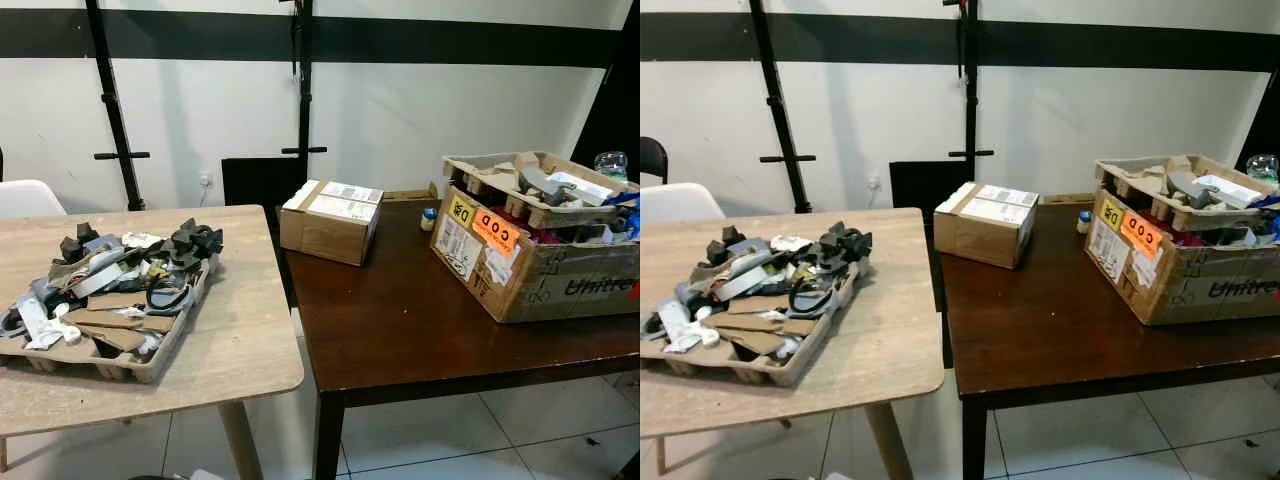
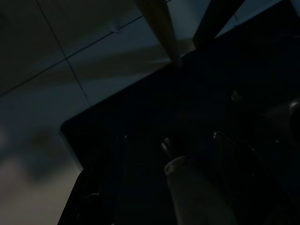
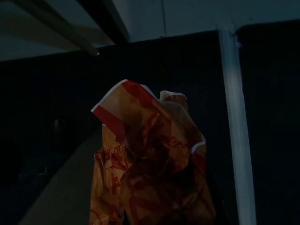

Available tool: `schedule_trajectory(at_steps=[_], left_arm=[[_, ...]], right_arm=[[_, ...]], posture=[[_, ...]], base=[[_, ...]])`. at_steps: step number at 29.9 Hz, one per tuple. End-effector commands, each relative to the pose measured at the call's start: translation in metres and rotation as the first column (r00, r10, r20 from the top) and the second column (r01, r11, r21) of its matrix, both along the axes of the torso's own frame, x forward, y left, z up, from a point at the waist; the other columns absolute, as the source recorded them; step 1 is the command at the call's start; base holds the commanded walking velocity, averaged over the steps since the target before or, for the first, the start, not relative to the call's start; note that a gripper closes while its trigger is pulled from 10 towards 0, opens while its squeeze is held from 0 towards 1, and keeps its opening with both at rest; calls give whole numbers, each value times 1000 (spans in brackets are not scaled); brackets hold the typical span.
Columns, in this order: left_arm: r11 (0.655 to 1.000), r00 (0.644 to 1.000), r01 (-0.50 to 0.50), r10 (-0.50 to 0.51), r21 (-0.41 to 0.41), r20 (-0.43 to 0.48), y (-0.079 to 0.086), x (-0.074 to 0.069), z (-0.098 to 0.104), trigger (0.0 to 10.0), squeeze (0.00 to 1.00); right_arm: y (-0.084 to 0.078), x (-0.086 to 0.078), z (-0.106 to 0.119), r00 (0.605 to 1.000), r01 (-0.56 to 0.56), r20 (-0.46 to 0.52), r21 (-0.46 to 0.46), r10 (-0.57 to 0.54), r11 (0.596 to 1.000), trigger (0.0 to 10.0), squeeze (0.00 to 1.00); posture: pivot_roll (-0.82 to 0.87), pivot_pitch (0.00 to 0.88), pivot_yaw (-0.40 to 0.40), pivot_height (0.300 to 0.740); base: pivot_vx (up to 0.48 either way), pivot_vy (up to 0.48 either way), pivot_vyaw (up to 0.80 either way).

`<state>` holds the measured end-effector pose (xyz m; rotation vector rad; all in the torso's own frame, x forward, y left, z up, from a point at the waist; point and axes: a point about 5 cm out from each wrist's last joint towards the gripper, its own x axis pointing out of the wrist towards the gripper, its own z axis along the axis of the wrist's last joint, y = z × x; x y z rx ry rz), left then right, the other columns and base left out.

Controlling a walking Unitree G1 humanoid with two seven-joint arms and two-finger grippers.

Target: Picking trash to rubbish bin

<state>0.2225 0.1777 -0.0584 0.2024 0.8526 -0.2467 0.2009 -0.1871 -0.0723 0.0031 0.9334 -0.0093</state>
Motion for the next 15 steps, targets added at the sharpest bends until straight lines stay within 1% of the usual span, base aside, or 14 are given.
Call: schedule_trajectory(at_steps=[1,2,3,4,6,10,15], left_arm=[[999,1000,-5,5,38,2,2,-4,-3,10000,0],[999,1000,-28,28,38,4,3,-4,-3,10000,0],[999,1000,-28,28,38,4,3,-4,-3,10000,0],[997,998,-65,65,51,-10,7,-4,-5,10000,0],[995,997,-78,79,58,-15,9,-4,-5,10000,0],[996,998,-66,66,67,-4,9,-2,-4,10000,0],[995,997,-73,73,67,-4,9,-5,-5,10000,0]], right_arm=[[-1,-6,-4,999,28,-16,5,-28,1000,10000,0],[0,-6,-4,999,28,-15,9,-28,1000,10000,0],[0,-6,-4,999,28,-15,9,-28,1000,10000,0],[3,-6,-5,1000,21,-18,17,-21,1000,10000,0],[4,-6,-5,1000,19,-19,19,-18,1000,10000,0],[4,-6,-5,1000,18,-19,17,-18,1000,10000,0],[5,-7,-6,1000,4,-22,15,-4,1000,10000,0]], posture=[[-78,71,5,740],[-78,71,5,740],[-78,71,5,740],[-78,72,6,740],[-79,77,4,740],[-78,80,0,740],[-72,88,-12,740]], base=[[0,0,0],[0,0,-656],[0,0,-656],[0,0,-800],[0,0,-800],[0,0,-800],[0,0,-800]])
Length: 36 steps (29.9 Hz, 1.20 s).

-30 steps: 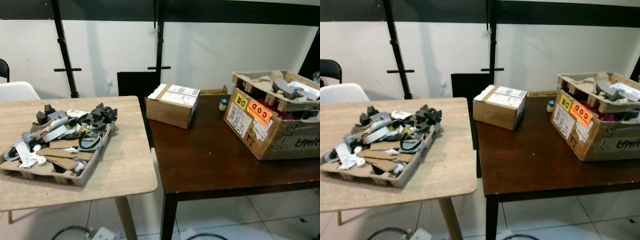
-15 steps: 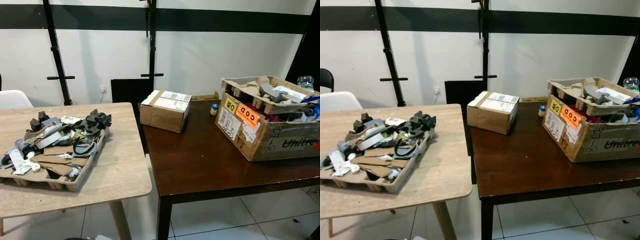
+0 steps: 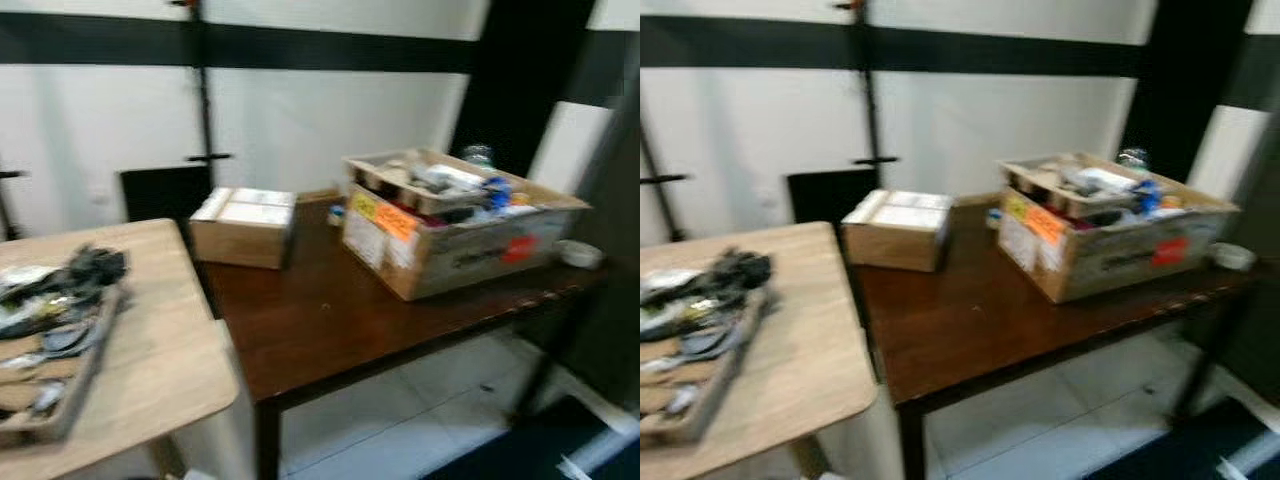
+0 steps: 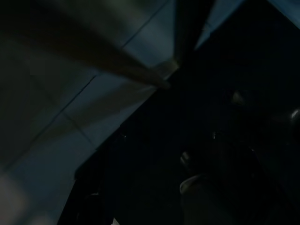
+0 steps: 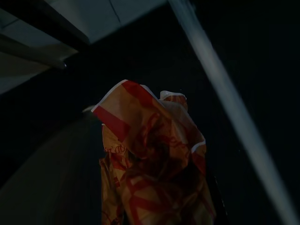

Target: Picking trash to rubbish bin

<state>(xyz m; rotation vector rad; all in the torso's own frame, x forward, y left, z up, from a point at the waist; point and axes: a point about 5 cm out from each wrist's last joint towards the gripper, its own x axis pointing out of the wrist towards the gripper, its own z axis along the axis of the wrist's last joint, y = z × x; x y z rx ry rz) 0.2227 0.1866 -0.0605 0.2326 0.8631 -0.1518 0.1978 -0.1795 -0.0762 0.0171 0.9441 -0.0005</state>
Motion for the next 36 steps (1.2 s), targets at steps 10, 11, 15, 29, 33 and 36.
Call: schedule_trajectory(at_steps=[10,11,15,29,33,36], left_arm=[[997,997,70,-70,-12,10,-8,-14,-7,10000,0],[996,996,87,-87,-21,10,-10,-15,-8,10000,0],[994,994,107,-107,-28,8,-12,-15,-8,10000,0],[986,986,167,-167,-21,5,-13,-18,-9,10000,0],[990,990,140,-140,-30,1,-12,-19,-10,10000,0],[994,996,94,-94,-51,-1,-10,-20,-11,10000,0]], right_arm=[[0,-10,-6,999,-11,-38,6,11,1000,10000,0],[0,-11,-6,999,-12,-41,8,12,1000,10000,0],[0,-12,-7,999,-6,-46,11,6,1000,10000,0],[-7,-14,-7,998,11,-57,7,-11,1000,10000,0],[-8,-15,-8,998,0,-58,4,0,1000,10000,0],[-7,-17,-9,997,-36,-65,-3,36,999,10000,0]], posture=[[-57,124,-30,740],[-56,128,-31,740],[-58,130,-31,740],[-64,134,-27,740],[-64,136,-24,740],[-65,138,-21,740]], base=[[0,0,-800],[0,0,-800],[0,0,-800],[0,0,-800],[0,0,-800],[0,0,-429]])
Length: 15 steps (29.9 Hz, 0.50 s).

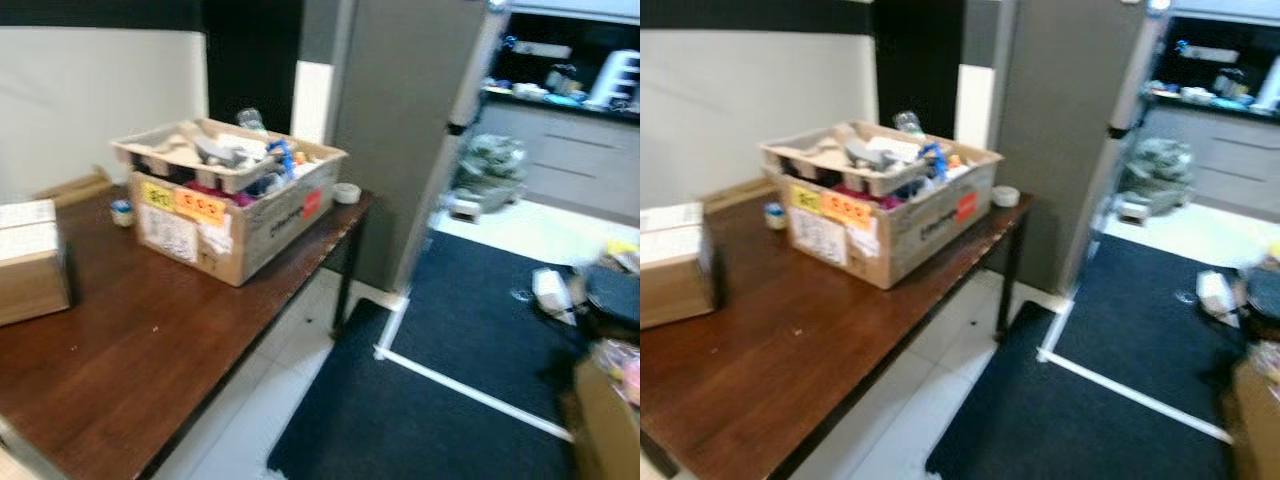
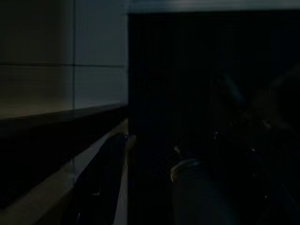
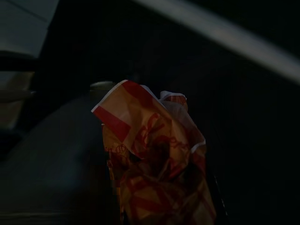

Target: Picking trash to rubbish bin

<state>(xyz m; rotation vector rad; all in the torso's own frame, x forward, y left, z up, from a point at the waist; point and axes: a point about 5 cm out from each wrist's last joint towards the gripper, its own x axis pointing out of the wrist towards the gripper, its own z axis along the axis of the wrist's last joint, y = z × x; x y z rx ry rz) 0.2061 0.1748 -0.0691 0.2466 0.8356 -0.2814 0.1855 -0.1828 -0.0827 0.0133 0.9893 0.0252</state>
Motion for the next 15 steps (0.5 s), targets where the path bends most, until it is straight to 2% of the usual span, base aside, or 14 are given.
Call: schedule_trajectory(at_steps=[1,6,15], left_arm=[[1000,1000,-27,27,-8,-14,2,-3,-2,10000,0],[999,999,-30,30,-18,-26,3,-4,-2,10000,0],[999,999,-34,33,-29,-35,2,-4,-3,10000,0]], right_arm=[[-4,-5,-2,1000,-12,-20,-12,12,1000,10000,0],[-4,-7,-3,999,-31,-26,-12,31,999,10000,0],[-4,-7,-3,999,-36,-26,-15,35,999,10000,0]], posture=[[-65,138,-21,740],[-68,144,-19,740],[-70,143,-19,740]], base=[[0,0,0],[0,0,0],[0,-332,0]])
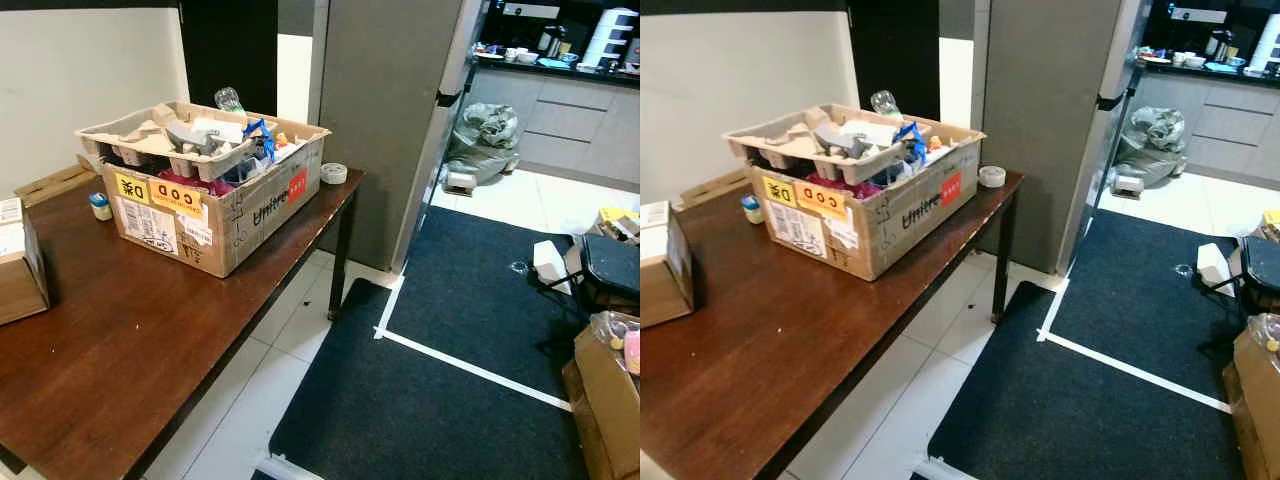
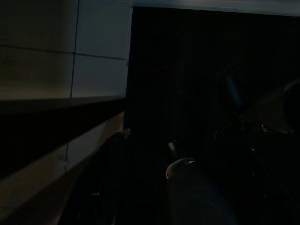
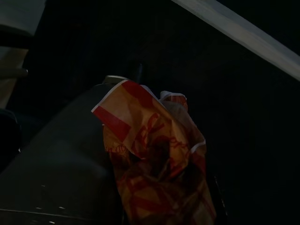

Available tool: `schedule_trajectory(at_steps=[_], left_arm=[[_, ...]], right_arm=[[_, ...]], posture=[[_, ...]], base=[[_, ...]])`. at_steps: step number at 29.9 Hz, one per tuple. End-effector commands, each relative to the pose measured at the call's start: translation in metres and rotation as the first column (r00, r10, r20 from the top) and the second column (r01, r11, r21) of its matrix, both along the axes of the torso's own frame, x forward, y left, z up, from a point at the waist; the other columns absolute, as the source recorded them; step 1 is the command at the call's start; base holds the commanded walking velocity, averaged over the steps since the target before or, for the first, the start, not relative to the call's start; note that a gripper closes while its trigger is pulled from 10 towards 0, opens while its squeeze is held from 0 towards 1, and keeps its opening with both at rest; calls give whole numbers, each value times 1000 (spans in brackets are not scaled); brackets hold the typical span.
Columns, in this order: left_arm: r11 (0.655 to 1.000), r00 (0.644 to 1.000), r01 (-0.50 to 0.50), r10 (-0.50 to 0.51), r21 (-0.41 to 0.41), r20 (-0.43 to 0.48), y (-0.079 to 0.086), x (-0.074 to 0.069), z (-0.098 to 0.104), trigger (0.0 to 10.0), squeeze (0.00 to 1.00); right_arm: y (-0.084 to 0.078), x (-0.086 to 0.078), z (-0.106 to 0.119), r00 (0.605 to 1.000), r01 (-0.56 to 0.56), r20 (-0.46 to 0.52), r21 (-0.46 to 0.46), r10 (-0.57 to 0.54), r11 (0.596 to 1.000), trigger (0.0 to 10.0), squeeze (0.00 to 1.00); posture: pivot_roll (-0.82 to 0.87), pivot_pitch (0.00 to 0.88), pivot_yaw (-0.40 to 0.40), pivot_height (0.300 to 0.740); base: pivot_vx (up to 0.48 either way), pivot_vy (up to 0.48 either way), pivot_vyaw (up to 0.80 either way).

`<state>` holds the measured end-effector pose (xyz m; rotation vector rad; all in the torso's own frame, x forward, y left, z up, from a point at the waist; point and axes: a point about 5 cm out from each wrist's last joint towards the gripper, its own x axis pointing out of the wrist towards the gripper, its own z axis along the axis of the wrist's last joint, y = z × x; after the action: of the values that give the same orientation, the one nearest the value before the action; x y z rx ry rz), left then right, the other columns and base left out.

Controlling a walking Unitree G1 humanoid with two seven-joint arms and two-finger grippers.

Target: Picking trash to rubbish bin

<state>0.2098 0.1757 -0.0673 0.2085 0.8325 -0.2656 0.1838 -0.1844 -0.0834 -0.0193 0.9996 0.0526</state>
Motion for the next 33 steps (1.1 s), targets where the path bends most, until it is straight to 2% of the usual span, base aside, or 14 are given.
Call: schedule_trajectory(at_steps=[1,30,33], left_arm=[[1000,999,-4,4,-3,-36,1,-8,-5,10000,0],[999,999,-40,40,-13,-24,5,-3,-2,10000,0],[999,999,-40,40,-22,-17,3,-1,-1,10000,0]], right_arm=[[-2,-5,-2,1000,1,-15,-1,-1,1000,10000,0],[-3,-3,-1,1000,-7,-8,-7,7,1000,10000,0],[-3,-3,-1,1000,-6,-7,-7,6,1000,10000,0]], posture=[[-70,144,-20,740],[-77,146,-18,740],[-77,146,-18,740]], base=[[0,-405,0],[0,-480,0],[0,0,0]])
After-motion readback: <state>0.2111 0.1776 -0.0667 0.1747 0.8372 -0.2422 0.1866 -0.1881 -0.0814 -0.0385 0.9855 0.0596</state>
